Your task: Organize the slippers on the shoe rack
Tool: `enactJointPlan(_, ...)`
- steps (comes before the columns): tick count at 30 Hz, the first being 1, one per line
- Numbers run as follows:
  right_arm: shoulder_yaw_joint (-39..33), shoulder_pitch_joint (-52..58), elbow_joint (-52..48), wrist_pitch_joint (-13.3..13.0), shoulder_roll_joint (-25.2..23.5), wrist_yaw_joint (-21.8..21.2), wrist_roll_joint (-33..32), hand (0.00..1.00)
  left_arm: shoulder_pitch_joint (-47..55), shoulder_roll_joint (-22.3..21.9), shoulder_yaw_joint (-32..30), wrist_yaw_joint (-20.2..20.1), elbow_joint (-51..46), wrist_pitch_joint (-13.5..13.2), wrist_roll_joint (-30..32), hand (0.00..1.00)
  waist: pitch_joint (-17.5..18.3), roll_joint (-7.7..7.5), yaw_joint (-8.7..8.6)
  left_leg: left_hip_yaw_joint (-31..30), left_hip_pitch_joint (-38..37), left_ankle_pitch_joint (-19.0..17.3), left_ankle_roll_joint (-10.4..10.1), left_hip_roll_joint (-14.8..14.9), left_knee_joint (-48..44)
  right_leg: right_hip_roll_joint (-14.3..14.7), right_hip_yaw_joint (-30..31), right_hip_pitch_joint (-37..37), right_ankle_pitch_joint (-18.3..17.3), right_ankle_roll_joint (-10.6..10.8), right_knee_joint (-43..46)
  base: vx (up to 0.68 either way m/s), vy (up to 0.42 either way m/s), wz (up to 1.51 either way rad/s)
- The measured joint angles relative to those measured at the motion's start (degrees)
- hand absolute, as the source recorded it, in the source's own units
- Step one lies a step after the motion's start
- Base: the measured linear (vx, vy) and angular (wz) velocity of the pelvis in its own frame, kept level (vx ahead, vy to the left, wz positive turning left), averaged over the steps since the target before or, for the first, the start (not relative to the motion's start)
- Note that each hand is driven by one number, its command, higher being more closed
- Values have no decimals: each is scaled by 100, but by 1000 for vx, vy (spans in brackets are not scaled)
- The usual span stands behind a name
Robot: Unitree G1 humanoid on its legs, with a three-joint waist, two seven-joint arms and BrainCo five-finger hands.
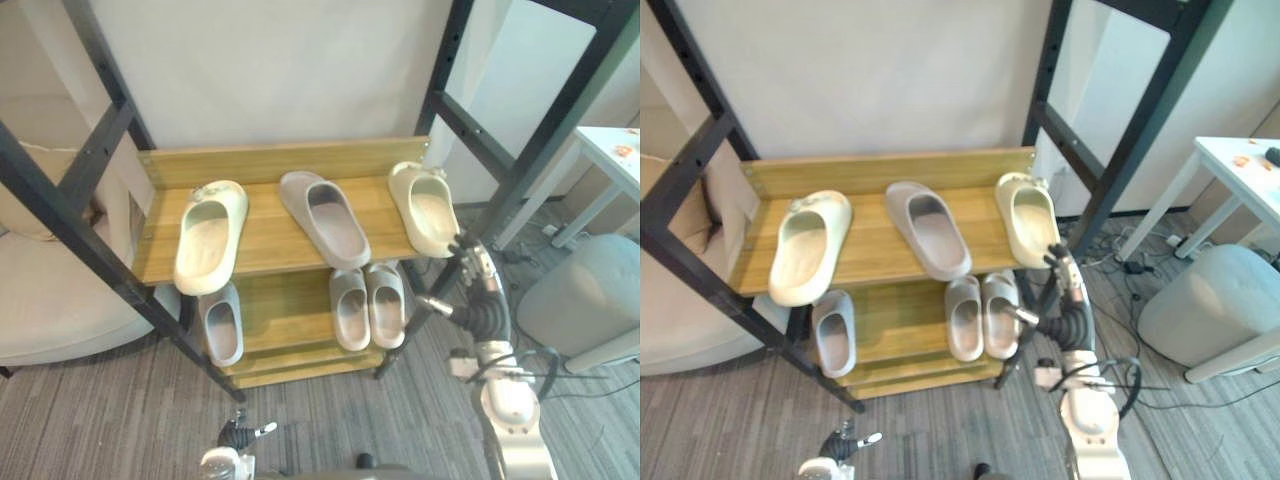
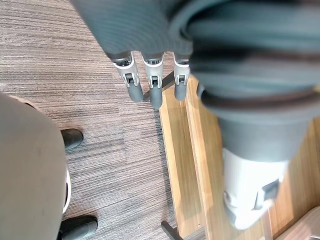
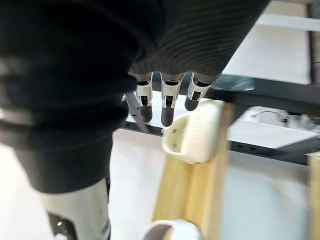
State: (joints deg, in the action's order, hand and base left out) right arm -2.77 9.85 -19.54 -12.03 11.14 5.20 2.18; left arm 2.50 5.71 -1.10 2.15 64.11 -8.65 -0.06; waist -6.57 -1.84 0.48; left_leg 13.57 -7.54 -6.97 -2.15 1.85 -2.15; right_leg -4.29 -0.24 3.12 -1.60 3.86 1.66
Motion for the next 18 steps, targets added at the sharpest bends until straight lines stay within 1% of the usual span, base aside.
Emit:
enactJointPlan(3,-142,-382,27,-27,266,24,-90,0,-7,0,1,-10,-3,-4,-2,0,-2,2,9,-171,76,5,8,-42,-12,-50,-134,1,-15,22,0,-7,-5,21)
enactJointPlan(7,-149,-809,85,-37,383,29,-279,0,-7,2,1,-13,-33,-7,-2,0,-8,-6,38,-241,133,11,17,-62,-25,-76,-208,-8,-17,25,-6,2,2,12)
enactJointPlan(13,-29,-1694,1020,-17,745,34,-520,0,-61,0,4,-13,-44,-53,-7,0,-34,-32,189,-342,179,22,33,-79,-5,-89,-285,-3,-19,27,-33,4,-5,7)
enactJointPlan(18,298,-2412,1642,40,973,37,-721,0,-76,3,4,-12,-70,-60,-11,0,-53,-46,222,-487,286,46,64,-97,-7,-106,-422,1,-18,26,-51,20,-10,14)
